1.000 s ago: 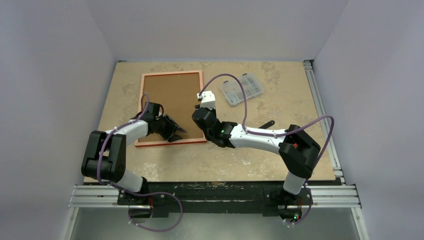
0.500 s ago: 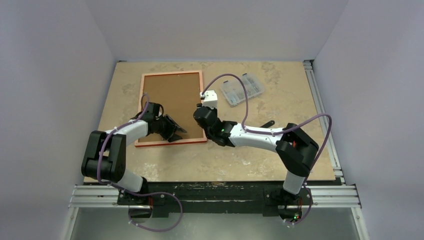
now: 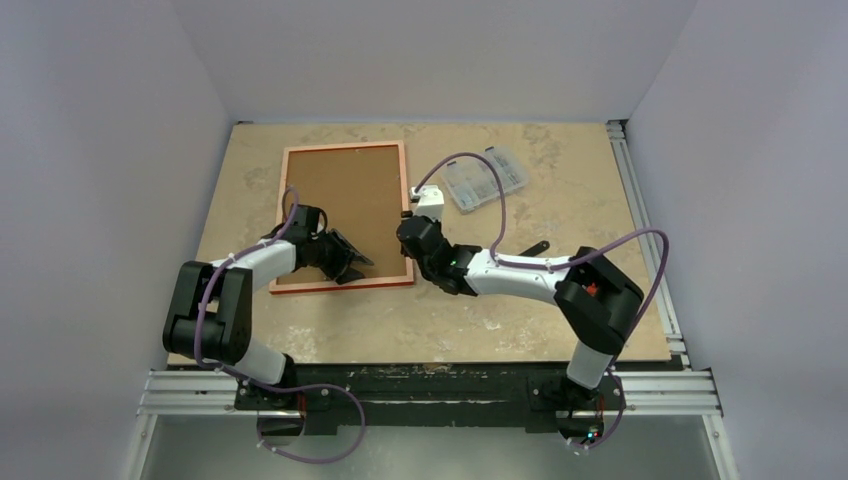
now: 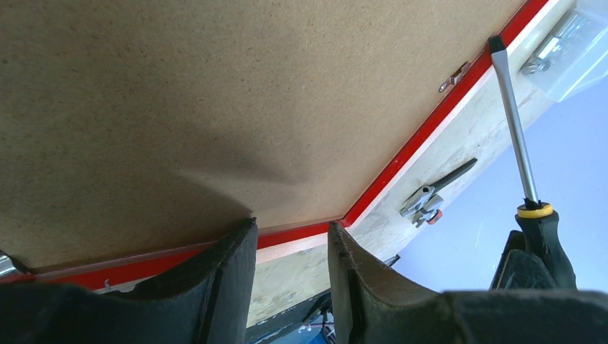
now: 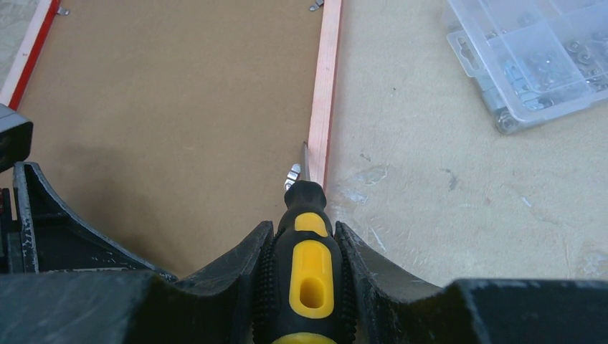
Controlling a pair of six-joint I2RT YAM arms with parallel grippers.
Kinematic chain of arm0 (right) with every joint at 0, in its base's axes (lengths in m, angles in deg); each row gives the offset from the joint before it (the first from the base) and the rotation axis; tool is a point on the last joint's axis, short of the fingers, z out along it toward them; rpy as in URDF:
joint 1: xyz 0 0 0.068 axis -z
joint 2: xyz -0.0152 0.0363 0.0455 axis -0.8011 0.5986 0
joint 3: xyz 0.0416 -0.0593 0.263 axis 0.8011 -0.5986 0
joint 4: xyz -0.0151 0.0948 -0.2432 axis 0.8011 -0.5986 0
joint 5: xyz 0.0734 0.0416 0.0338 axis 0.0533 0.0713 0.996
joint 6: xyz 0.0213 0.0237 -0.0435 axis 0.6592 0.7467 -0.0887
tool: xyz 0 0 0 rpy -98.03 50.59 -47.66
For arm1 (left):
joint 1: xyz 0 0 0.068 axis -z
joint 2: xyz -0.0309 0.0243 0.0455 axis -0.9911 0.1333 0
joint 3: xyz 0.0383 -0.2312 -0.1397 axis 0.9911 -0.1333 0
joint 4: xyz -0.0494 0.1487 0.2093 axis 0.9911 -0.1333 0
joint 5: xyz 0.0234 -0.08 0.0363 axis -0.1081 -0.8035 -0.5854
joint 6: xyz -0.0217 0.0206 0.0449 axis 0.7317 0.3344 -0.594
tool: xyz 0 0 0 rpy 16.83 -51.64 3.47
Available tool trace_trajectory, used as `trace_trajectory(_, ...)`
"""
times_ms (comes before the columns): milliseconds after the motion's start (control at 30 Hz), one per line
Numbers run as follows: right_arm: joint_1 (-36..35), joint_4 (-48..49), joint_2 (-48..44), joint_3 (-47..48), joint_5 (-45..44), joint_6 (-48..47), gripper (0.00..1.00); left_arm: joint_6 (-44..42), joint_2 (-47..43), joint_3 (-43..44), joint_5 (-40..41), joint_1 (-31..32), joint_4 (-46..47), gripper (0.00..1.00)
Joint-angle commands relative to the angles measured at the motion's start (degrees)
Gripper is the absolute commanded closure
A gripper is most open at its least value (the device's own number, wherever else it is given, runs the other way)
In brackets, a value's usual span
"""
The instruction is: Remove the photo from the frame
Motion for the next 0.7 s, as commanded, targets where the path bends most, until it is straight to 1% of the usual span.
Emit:
trace_trajectory(0, 0.19, -1.18, -2.67, 1.9, -2.07, -2.11, 1.0, -0.34, 0.59, -0.94, -0.28, -0.32, 0.26, 0.6)
trace_trajectory(100, 0.11, -5.47, -2.6, 4.01, -5.46, -4.22, 1.0, -0.42, 0.6, -0.93, -0.26, -0.32, 0.24, 0.6)
trace_trajectory(267, -0.11, -6.55, -3.08, 2.83, -2.62, -2.43, 1.0, -0.08, 0.63, -0.94, -0.3, -0.36, 0.65, 0.6)
trace_trajectory(667, -0.41, -7.78, -5.05, 1.66, 0.25, -1.21, 1.0, 0.01, 0.71, -1.02, -0.28, -0.32, 0.77, 0.6)
